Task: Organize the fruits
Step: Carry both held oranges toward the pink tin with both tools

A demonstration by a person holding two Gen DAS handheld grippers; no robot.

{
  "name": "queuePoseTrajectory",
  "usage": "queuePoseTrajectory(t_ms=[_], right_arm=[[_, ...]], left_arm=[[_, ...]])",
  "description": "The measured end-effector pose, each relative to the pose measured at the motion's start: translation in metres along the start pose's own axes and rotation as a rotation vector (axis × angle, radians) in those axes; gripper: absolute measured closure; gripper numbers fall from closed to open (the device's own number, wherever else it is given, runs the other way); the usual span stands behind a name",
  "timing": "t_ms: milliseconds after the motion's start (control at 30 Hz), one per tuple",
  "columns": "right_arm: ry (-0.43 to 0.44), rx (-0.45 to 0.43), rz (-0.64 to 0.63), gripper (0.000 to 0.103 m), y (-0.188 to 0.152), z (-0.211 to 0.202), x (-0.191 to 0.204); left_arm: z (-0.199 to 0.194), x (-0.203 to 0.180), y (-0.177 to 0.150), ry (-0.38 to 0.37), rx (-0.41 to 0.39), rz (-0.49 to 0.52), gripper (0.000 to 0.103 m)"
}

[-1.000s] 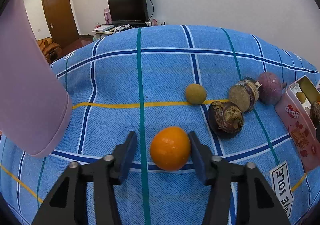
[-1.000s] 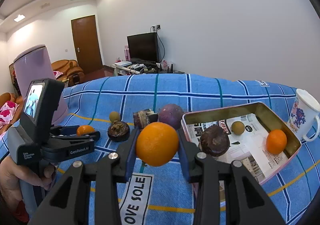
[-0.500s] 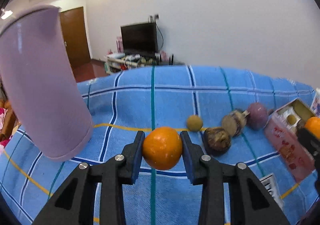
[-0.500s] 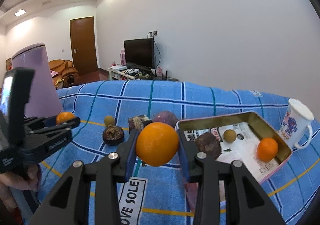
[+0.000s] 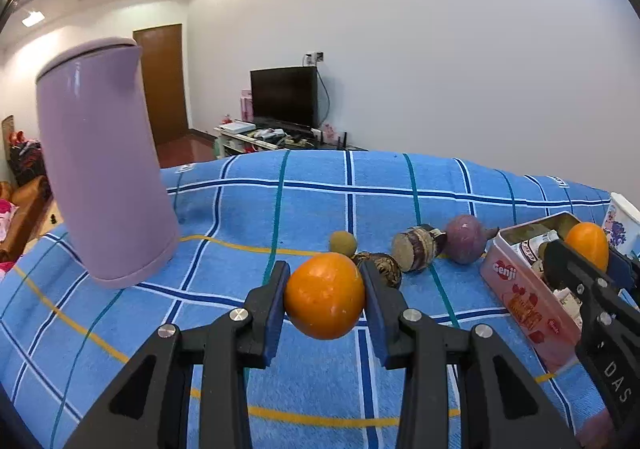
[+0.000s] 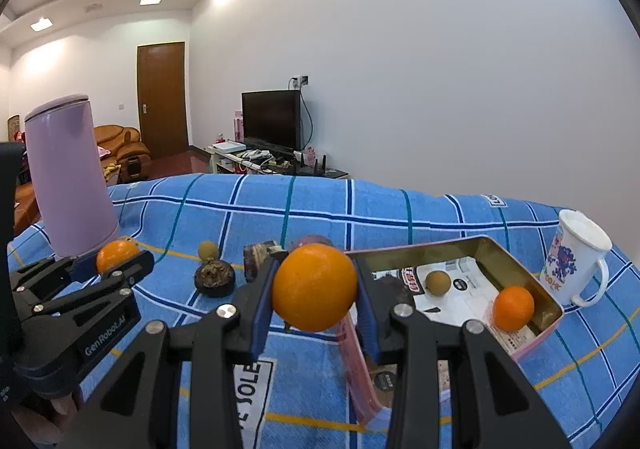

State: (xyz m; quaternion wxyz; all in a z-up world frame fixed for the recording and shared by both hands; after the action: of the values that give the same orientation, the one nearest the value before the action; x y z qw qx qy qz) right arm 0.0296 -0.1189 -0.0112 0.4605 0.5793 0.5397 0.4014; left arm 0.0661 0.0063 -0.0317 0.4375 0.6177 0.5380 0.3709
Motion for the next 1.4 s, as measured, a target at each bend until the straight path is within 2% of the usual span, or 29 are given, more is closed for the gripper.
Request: queuePoseTrajectory(t_ms=[367,1167,1400], right_arm=[[0.002,-0.023,-0.041,0.063,-0.005,-0.018,-0.005],[0.024,-0.033,-0.048,0.062,-0.011,-0.038,-0.02],[0.021,-0.036,-0.072,0.062,-0.014,-0.045,-0.027]], left_arm=[[-0.021,-0.007,-0.003,0.045,-0.032,0.019,0.065],[-0.04,-0.028,-0.008,0.029,-0.044,0.047,0.065],[-0.044,-0.038,-0.011,0.001,-0.038,0.053,0.065]])
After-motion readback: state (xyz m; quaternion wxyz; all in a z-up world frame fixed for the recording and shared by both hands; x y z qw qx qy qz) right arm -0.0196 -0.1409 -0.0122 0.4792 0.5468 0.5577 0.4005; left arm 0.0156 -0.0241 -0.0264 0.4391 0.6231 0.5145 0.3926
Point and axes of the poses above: each gripper's, at about its wrist camera, not at the fingertips, and z roughly the way its jaws point, x to its left, y to its top, the point moved 5 cm from there along z, roughly the way its jaws point, and after that the axes turned 10 degrees about -x, right-handed, at the moved point
